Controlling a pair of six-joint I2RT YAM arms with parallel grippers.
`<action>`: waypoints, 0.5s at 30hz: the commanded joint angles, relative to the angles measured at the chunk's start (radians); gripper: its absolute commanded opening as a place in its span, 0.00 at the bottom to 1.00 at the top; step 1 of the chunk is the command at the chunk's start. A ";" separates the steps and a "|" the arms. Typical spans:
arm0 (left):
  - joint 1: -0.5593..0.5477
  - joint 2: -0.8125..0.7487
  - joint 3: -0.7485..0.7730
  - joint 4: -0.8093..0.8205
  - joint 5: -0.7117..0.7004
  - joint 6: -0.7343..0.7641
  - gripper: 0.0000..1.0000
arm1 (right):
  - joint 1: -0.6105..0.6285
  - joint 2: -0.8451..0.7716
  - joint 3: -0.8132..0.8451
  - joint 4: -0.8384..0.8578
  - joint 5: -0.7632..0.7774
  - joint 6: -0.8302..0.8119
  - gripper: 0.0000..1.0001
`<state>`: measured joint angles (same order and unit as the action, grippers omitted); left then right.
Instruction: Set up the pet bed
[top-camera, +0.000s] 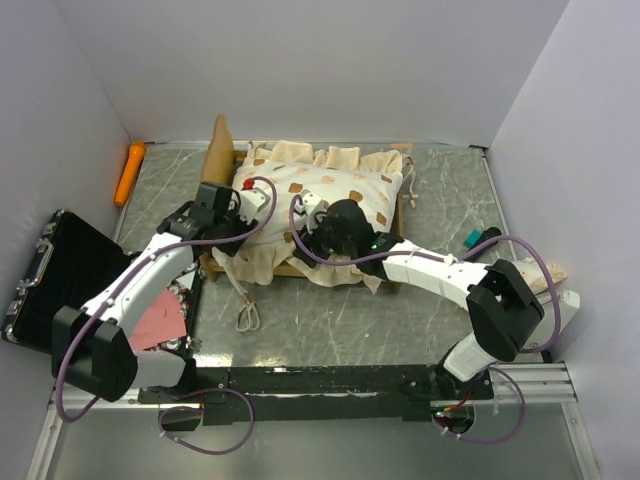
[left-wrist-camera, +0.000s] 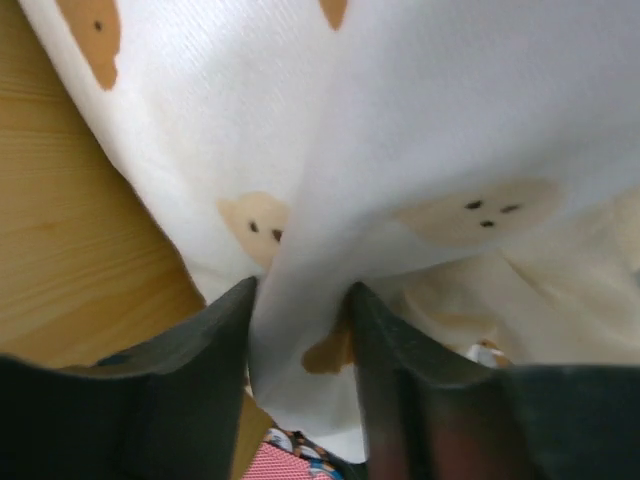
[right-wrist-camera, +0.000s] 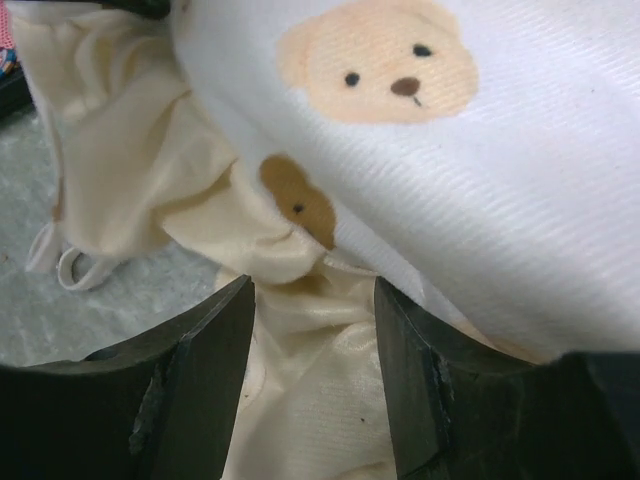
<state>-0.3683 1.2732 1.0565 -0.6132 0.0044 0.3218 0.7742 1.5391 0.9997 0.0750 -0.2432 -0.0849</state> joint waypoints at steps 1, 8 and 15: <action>-0.001 0.018 0.097 0.021 -0.031 0.022 0.27 | -0.027 0.016 0.094 -0.015 0.035 -0.036 0.57; -0.003 0.038 0.328 -0.014 0.080 -0.016 0.01 | -0.066 0.007 0.221 -0.105 -0.008 -0.104 0.55; -0.003 0.029 0.410 -0.048 0.151 -0.036 0.01 | 0.054 -0.106 0.116 0.049 -0.177 -0.122 0.56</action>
<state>-0.3683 1.3228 1.4281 -0.6556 0.0925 0.3115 0.7521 1.4921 1.1435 0.0132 -0.2958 -0.1776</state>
